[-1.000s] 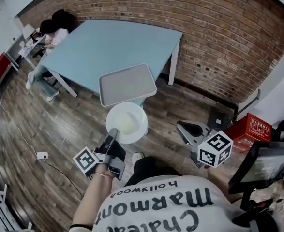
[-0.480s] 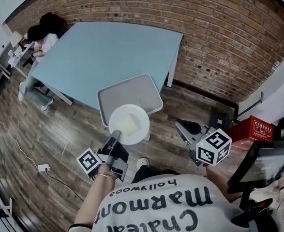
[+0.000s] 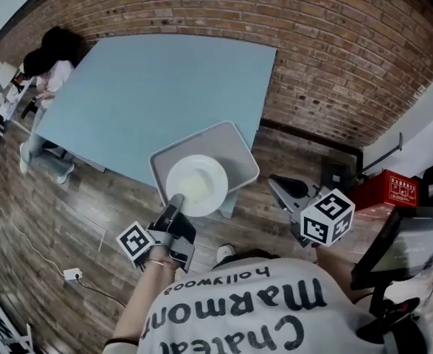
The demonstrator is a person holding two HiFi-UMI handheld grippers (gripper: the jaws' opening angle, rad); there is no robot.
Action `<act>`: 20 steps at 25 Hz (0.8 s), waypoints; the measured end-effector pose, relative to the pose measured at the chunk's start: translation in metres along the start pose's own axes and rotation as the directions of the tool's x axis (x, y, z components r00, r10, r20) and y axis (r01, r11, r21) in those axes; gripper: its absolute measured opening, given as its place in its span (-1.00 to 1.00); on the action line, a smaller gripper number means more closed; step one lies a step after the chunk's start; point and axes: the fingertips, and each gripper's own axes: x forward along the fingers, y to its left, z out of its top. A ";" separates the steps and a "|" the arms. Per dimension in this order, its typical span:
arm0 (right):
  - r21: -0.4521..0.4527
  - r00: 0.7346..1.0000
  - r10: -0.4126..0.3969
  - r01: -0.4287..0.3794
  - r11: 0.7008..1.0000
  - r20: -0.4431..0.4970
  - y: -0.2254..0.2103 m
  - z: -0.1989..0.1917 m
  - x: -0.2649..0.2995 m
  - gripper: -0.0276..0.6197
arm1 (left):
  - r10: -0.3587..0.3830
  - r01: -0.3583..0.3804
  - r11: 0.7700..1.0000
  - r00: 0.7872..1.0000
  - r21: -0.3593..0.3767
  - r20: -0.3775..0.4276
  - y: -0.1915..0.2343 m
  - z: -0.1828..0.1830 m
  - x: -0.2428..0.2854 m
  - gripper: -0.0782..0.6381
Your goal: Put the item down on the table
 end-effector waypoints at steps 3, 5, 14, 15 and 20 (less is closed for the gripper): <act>-0.013 1.000 -0.015 0.016 1.000 0.010 -0.001 0.012 0.016 -0.88 | -0.007 0.007 1.000 1.000 0.002 -0.022 0.001 0.015 0.011 -0.72; -0.022 1.000 -0.024 0.024 0.999 0.020 -0.003 0.022 0.025 -0.88 | -0.008 0.008 1.000 0.999 -0.002 -0.038 0.003 0.022 0.019 -0.72; -0.009 0.998 -0.064 0.064 0.998 0.010 -0.017 0.028 0.053 -0.88 | 0.024 -0.026 1.000 0.995 -0.014 -0.092 0.023 0.041 0.042 -0.72; -0.007 0.998 -0.067 0.067 0.998 0.008 -0.019 0.028 0.054 -0.88 | 0.025 -0.026 1.000 0.995 -0.012 -0.097 0.025 0.041 0.045 -0.72; -0.008 0.998 -0.068 0.068 0.998 -0.004 -0.027 0.027 0.061 -0.88 | 0.018 -0.020 1.000 0.993 -0.017 -0.115 0.027 0.040 0.058 -0.72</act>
